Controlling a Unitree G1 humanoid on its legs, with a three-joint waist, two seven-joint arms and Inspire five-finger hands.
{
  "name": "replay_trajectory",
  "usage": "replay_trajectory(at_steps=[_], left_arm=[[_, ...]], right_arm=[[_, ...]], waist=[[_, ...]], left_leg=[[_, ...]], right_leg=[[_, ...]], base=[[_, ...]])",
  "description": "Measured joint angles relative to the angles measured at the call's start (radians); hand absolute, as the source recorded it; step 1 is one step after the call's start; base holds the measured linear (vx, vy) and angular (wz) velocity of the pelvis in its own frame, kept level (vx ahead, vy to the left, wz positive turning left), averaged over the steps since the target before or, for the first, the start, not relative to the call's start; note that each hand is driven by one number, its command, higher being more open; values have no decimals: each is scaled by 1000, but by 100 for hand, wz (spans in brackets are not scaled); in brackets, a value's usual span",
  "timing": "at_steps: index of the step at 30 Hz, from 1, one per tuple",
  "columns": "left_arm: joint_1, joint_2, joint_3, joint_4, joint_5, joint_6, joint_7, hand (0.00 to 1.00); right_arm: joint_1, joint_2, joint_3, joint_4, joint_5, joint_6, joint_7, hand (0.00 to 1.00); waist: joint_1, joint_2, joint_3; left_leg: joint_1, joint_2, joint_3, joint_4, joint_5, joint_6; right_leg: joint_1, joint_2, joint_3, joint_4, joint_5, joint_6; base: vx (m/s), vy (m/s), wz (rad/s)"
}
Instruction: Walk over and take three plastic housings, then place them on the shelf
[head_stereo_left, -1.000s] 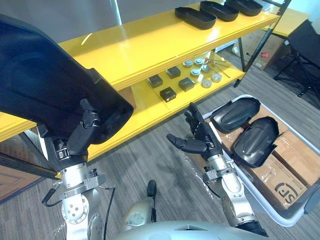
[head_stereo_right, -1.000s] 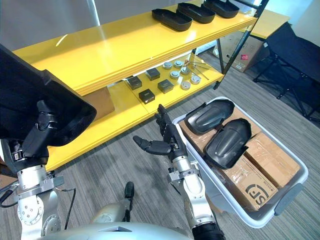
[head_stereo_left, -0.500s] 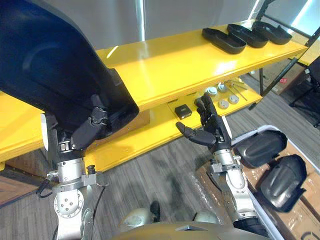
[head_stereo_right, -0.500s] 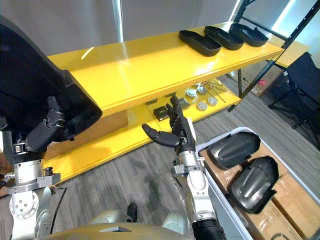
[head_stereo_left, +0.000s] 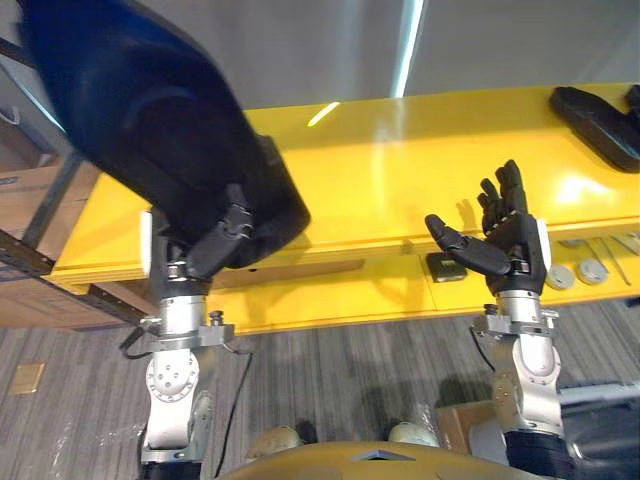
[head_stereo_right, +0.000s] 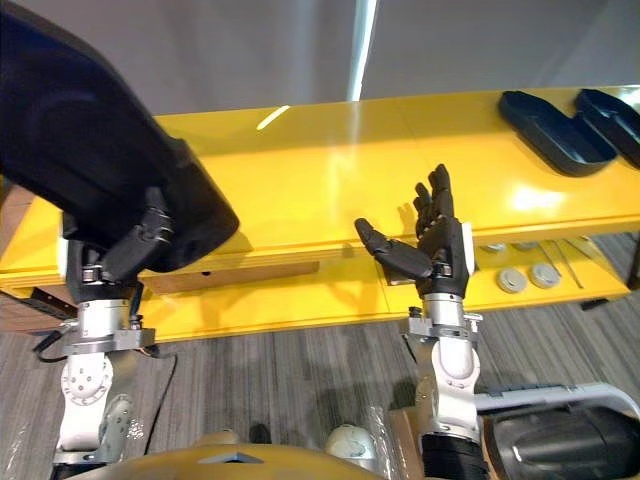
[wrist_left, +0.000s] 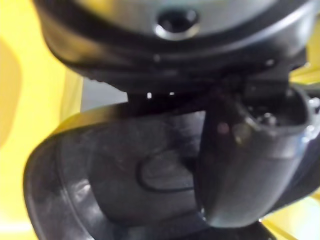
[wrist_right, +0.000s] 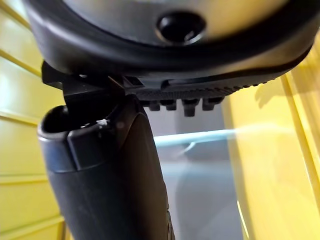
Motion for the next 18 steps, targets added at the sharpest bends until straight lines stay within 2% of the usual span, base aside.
replay_trajectory(at_steps=[4, 5, 6, 7, 8, 9, 10, 11, 14, 15, 16, 18], left_arm=[[1, 4, 13, 0, 0, 33, 16, 0], [2, 4, 20, 1, 0, 40, 13, 0], [-2, 4, 28, 0, 1, 41, 7, 0], [-3, 3, 28, 0, 2, 40, -2, 0], [-4, 3, 27, -1, 2, 39, -29, 0], [-2, 3, 19, -5, 4, 39, -58, 0], [-2, 6, 18, -7, 4, 39, -71, 0], [-4, 14, 15, -10, 3, 40, -89, 0], [-49, 83, 1, -23, -5, 57, -130, 0], [-67, 101, -6, -25, -7, 78, -142, 0], [-90, 113, -12, -27, -9, 104, -162, 0], [-133, 122, -32, -28, -19, 145, -172, 0]], right_arm=[[-7, 0, -1, -4, 4, -17, 11, 100], [-7, 1, -2, -8, 3, -19, 8, 100], [-7, 0, -3, -13, 3, -20, 5, 100], [-7, 0, -6, -17, 3, -22, -1, 100], [-10, 2, -15, -21, 2, -43, -18, 100], [-10, -6, -23, -34, 0, -60, -41, 100], [-11, -8, -21, -37, -5, -70, -51, 100], [-8, -6, -16, -47, -5, -73, -65, 100], [11, -3, 1, -90, -4, -82, -98, 100], [26, 6, 1, -102, -3, -82, -98, 100], [61, 35, 3, -131, 0, -82, -95, 100], [106, 64, 2, -168, -1, -82, -93, 100]], waist=[[1, -22, 8], [-2, -21, 11], [-6, -33, 23], [-6, -39, 27], [-4, -16, 20], [-5, 6, 22], [-5, 19, 17], [-5, 18, 15], [-18, -12, 18], [-25, -21, 14], [-45, -30, 8], [-68, -33, 6]], left_leg=[[-58, 1, -8, 137, -2, 4], [-76, 6, -25, 197, -10, 16], [-117, 10, -48, 287, -31, 20], [-121, 12, -63, 281, -40, 14], [-114, 17, -117, 186, -35, -9], [-99, 38, -157, 83, 33, -39], [-92, 45, -162, 66, 38, -50], [-71, 33, -137, 48, 42, -46], [-46, 1, -57, 8, 44, -26], [-42, -4, -40, 8, 40, -20], [-32, -11, -20, 4, 35, -15], [-27, -11, 6, 2, 29, -11]], right_leg=[[18, -5, 23, -48, -2, 3], [36, -9, 35, -69, 2, 7], [67, -23, 43, -92, 4, 10], [75, -24, 45, -98, 5, 12], [74, -22, 64, -98, 5, 12], [71, -5, 89, -98, 6, 22], [66, -6, 106, -97, 2, 35], [59, -16, 136, -97, 11, 46], [19, -43, 202, -98, 24, 69], [9, -49, 214, -104, 30, 77], [10, -55, 231, -118, 41, 86], [5, -54, 253, -136, 59, 83]], base=[[69, -36, -19], [68, 33, -16], [75, 43, -17], [52, 100, -24], [22, 85, -46], [18, 116, -57], [30, 163, -64], [23, 145, -61], [-20, 158, -71], [-8, 118, -52], [1, 108, -48], [0, 94, -40]])
